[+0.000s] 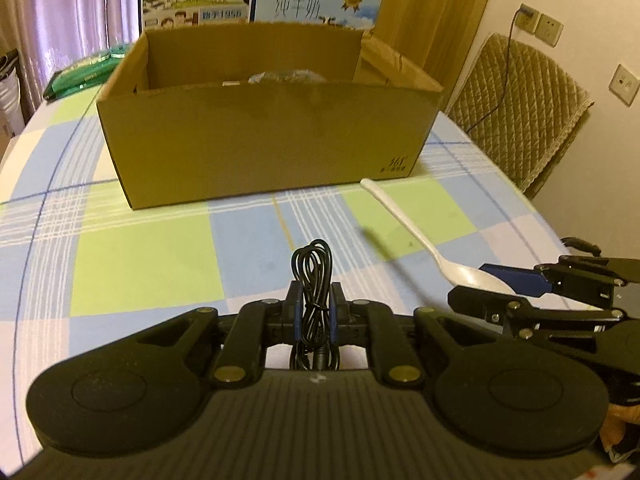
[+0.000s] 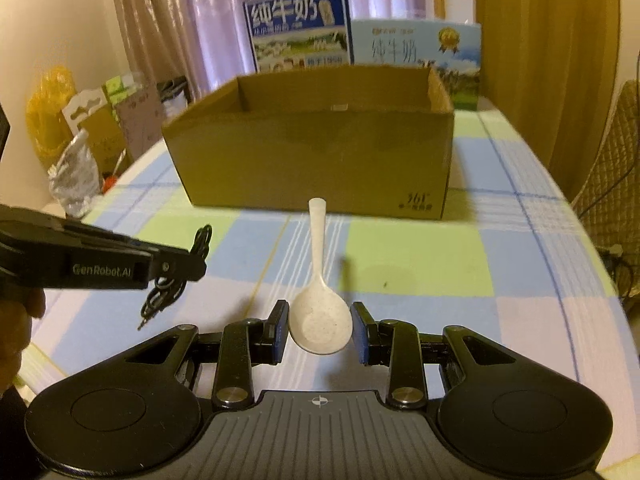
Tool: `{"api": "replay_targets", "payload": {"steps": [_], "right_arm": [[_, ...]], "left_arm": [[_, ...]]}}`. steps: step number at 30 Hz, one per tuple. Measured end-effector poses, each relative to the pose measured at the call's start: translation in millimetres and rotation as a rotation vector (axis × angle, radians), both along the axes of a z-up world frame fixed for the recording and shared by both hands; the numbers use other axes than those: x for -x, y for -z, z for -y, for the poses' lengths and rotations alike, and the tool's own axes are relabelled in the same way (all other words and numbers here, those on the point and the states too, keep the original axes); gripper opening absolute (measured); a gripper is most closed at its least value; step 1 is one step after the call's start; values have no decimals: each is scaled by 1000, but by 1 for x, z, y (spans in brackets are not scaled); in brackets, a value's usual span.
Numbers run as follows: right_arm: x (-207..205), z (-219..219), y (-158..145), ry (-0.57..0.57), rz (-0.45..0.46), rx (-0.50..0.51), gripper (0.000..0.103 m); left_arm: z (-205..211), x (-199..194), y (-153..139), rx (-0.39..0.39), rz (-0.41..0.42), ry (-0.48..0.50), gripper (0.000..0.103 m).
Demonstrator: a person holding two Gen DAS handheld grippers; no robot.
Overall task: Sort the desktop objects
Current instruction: 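Carry the cable and spoon over the cardboard box with both tools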
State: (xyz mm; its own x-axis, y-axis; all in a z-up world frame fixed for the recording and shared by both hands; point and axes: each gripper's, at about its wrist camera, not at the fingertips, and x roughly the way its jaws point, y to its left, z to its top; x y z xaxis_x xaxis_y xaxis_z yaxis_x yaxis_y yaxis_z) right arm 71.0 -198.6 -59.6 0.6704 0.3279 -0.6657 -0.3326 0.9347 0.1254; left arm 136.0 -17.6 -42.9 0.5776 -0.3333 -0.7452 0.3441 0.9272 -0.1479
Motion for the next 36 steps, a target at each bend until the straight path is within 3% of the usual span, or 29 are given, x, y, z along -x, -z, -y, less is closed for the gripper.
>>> {"api": "replay_targets", "payload": {"steps": [10,18,26,36], "right_arm": [[17,2,-60,5,112,-35,30],[11,7,-93,11,170,-50,30],[-9,7,-116,1,197,-60,30],[-52,-1,-132,-19,209,-83,30]], "left_arm": [[-4,12,-56,-11,88,-9,9],[-11,0,-97,-20,136,-25,9],[-15,-13,-119,-34,155,-33,9],[-13,-48,-125,-56,150,-28,9]]}}
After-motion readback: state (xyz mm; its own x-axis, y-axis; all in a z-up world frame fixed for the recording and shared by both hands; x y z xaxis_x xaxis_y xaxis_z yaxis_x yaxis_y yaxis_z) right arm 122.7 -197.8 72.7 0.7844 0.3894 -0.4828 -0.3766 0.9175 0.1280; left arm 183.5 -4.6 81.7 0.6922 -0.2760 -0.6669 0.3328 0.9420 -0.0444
